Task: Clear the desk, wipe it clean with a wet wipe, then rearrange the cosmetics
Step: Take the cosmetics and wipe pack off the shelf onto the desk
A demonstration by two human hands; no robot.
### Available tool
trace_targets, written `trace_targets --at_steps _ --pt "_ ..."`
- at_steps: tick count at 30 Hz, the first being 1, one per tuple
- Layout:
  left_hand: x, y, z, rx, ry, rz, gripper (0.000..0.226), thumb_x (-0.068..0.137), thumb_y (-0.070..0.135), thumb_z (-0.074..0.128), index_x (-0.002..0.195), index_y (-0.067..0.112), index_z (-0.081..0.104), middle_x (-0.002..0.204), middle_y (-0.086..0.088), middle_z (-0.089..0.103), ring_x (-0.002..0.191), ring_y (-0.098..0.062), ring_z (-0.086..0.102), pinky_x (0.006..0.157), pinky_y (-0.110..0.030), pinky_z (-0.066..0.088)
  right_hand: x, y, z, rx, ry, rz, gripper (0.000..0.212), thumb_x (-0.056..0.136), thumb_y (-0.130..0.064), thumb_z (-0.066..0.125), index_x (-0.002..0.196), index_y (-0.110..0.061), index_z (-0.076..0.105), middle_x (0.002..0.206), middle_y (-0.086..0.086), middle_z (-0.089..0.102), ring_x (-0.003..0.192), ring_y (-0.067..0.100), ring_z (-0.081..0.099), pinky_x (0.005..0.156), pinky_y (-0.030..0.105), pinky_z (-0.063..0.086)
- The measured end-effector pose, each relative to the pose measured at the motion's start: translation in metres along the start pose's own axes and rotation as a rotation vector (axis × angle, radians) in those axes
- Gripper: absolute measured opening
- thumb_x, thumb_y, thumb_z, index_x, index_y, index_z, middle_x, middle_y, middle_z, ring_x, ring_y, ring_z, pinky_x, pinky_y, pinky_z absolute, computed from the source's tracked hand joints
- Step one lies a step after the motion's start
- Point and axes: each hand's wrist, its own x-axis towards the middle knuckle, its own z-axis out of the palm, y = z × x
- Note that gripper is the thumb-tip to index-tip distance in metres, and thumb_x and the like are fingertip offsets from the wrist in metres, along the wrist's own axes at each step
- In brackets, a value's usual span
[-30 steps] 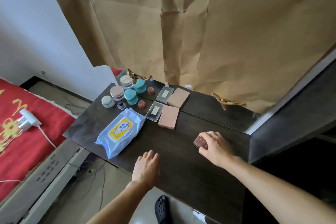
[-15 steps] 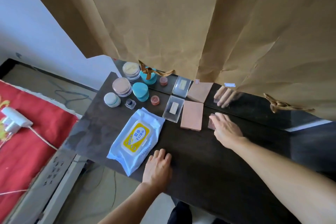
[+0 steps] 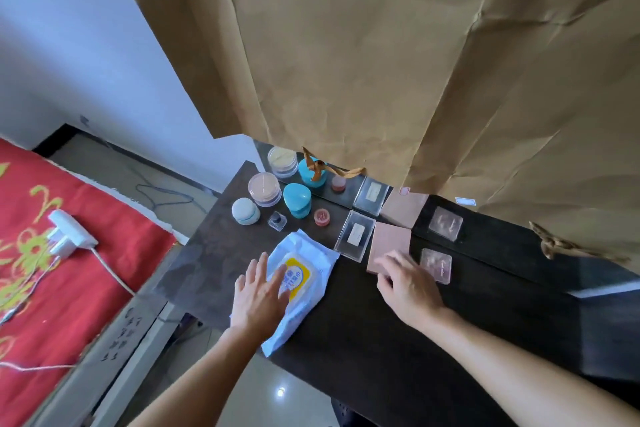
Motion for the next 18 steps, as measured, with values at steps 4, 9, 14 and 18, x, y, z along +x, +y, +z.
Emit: trace_targets --at_steps 4,9,14,18 --pt "-0.018 -0.023 0.007 -0.054 -0.198 -0.093 0.057 0.097 0.039 0.040 0.149 0.032 0.018 0.139 -0.005 0.035 0.117 -0.028 0.045 0.092 -0.038 0.043 0.014 -0.047 0.034 0.185 -0.197 0.088 0.038 0.089 -0.020 0.054 0.127 -0.020 0.054 0.121 -0.001 0.058 0.100 0.020 0.062 0.084 0.036 0.049" --pt "-0.037 -0.041 0.013 -0.069 -0.233 -0.040 0.065 0.095 0.038 0.042 0.150 0.025 0.011 0.123 -0.002 0.041 0.114 -0.022 0.048 0.084 -0.033 0.045 0.017 -0.102 0.071 0.219 -0.370 0.185 0.048 0.094 -0.016 0.043 0.142 -0.016 0.038 0.144 0.002 0.038 0.120 0.025 0.051 0.096 0.032 0.039" --pt "-0.034 -0.061 0.014 -0.011 -0.271 0.147 0.052 0.098 0.030 0.040 0.146 0.019 0.024 0.129 -0.002 0.039 0.114 -0.021 0.046 0.087 -0.033 0.047 0.030 -0.124 0.082 0.196 -0.337 0.254 0.052 0.094 -0.012 0.043 0.145 -0.018 0.032 0.153 -0.003 0.027 0.122 0.024 0.051 0.095 0.032 0.041" --pt "-0.018 -0.085 0.016 -0.053 -0.196 0.261 0.052 0.088 0.039 0.048 0.133 0.021 0.030 0.105 0.000 0.048 0.098 -0.023 0.053 0.072 -0.033 0.049 0.029 -0.131 0.085 0.104 -0.373 0.331 0.057 0.096 -0.019 0.044 0.148 -0.025 0.023 0.156 -0.006 0.020 0.124 0.025 0.050 0.092 0.034 0.045"
